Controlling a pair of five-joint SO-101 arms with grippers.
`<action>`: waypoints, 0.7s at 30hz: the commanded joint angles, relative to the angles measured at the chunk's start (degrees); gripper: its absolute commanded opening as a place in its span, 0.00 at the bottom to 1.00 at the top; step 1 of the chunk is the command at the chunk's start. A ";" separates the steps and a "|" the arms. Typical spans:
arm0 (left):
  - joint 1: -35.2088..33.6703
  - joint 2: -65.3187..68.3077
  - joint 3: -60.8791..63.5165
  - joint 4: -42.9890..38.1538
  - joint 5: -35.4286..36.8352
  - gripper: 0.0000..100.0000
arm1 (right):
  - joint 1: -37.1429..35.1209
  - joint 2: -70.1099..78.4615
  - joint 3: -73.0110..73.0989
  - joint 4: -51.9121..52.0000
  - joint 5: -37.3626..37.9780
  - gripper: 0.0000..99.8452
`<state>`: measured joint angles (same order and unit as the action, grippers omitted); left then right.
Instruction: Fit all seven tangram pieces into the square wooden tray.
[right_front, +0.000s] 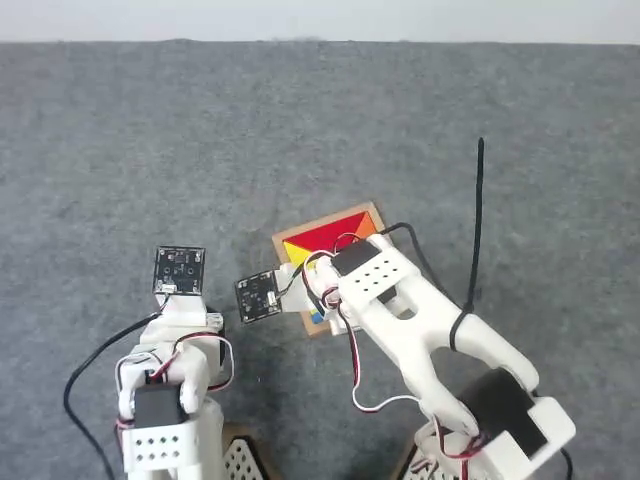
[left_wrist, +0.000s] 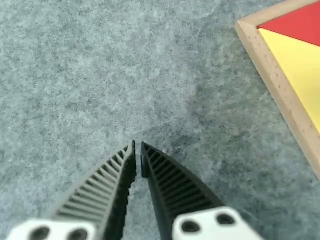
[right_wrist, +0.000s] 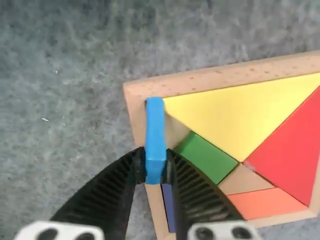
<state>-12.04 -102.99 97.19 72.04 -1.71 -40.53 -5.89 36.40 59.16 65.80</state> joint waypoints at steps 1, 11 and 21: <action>-0.09 -1.05 -0.75 0.18 0.97 0.02 | -0.04 -3.30 -2.37 1.45 -0.79 0.09; -0.09 -1.05 -0.75 0.18 0.97 0.02 | -0.04 -3.82 -2.81 2.33 -0.79 0.09; -0.09 -1.05 -0.75 0.18 0.97 0.02 | 1.80 -3.30 -8.18 2.77 -3.60 0.09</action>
<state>-12.04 -102.99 97.19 72.04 -1.71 -39.82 -5.89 32.18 61.19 63.34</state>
